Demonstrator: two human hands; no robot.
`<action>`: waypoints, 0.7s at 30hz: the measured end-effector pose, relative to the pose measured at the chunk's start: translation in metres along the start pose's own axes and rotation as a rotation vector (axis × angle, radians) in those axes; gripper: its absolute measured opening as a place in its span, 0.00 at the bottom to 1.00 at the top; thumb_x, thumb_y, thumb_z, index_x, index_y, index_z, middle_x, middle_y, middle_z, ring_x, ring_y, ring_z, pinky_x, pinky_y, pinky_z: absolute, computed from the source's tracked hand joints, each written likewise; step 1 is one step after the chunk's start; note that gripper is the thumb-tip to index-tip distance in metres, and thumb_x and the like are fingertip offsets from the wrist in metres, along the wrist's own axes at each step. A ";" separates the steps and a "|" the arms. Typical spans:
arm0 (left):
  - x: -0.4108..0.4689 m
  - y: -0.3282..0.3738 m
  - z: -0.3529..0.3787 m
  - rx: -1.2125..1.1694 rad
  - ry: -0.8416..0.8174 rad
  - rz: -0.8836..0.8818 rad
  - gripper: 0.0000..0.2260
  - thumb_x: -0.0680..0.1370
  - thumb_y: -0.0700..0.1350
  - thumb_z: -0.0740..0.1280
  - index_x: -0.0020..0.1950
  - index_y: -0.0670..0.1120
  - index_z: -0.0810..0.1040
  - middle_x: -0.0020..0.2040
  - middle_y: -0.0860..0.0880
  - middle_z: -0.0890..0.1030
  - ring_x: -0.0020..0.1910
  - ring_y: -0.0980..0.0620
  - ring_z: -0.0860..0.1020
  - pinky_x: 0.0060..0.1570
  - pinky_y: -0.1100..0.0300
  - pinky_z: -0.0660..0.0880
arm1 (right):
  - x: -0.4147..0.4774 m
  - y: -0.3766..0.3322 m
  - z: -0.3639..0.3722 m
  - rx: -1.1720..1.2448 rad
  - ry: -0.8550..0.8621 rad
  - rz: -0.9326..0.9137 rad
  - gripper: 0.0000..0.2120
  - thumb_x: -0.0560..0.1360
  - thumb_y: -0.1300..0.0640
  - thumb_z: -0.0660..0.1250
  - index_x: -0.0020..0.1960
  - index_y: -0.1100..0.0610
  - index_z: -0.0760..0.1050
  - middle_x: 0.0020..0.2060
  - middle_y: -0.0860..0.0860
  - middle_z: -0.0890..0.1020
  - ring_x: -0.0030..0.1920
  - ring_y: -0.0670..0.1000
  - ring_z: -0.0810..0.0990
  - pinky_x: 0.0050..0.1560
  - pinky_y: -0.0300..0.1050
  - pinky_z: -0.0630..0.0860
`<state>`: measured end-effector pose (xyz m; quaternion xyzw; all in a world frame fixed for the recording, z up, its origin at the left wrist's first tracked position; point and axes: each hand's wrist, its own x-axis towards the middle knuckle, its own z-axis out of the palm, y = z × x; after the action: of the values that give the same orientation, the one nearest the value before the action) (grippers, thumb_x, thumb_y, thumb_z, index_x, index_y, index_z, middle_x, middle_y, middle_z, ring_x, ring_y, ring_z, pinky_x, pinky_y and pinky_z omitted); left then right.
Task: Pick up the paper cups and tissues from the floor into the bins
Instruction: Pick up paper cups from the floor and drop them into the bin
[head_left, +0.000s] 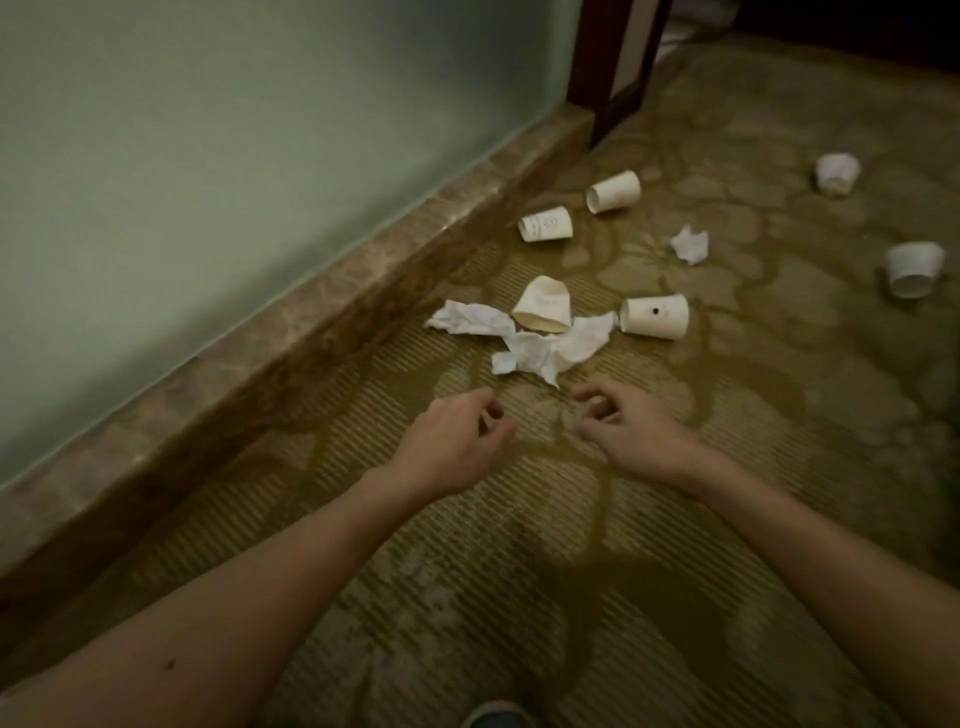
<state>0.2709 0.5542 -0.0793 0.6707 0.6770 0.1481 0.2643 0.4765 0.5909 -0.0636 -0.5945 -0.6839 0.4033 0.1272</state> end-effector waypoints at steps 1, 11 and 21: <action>0.013 0.000 0.011 0.008 -0.017 -0.014 0.14 0.80 0.57 0.63 0.59 0.50 0.78 0.53 0.50 0.81 0.52 0.50 0.78 0.52 0.52 0.76 | 0.010 0.010 0.001 0.000 0.015 0.030 0.16 0.77 0.51 0.68 0.63 0.46 0.72 0.55 0.48 0.79 0.49 0.47 0.78 0.49 0.46 0.77; 0.108 0.000 0.067 0.110 -0.117 -0.059 0.24 0.81 0.59 0.59 0.77 0.56 0.63 0.74 0.44 0.64 0.72 0.42 0.64 0.68 0.46 0.64 | 0.092 0.064 0.004 -0.040 0.088 0.125 0.24 0.78 0.42 0.62 0.73 0.44 0.65 0.73 0.51 0.66 0.69 0.54 0.69 0.65 0.50 0.67; 0.182 -0.019 0.089 -0.028 -0.233 -0.158 0.27 0.81 0.64 0.52 0.79 0.61 0.51 0.81 0.44 0.45 0.79 0.40 0.45 0.75 0.42 0.50 | 0.163 0.080 0.029 0.034 0.003 0.199 0.29 0.77 0.31 0.47 0.74 0.40 0.63 0.78 0.50 0.57 0.78 0.55 0.53 0.75 0.60 0.52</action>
<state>0.3115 0.7191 -0.1916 0.6240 0.6903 0.0574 0.3616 0.4718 0.7260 -0.1877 -0.6579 -0.6142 0.4248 0.0976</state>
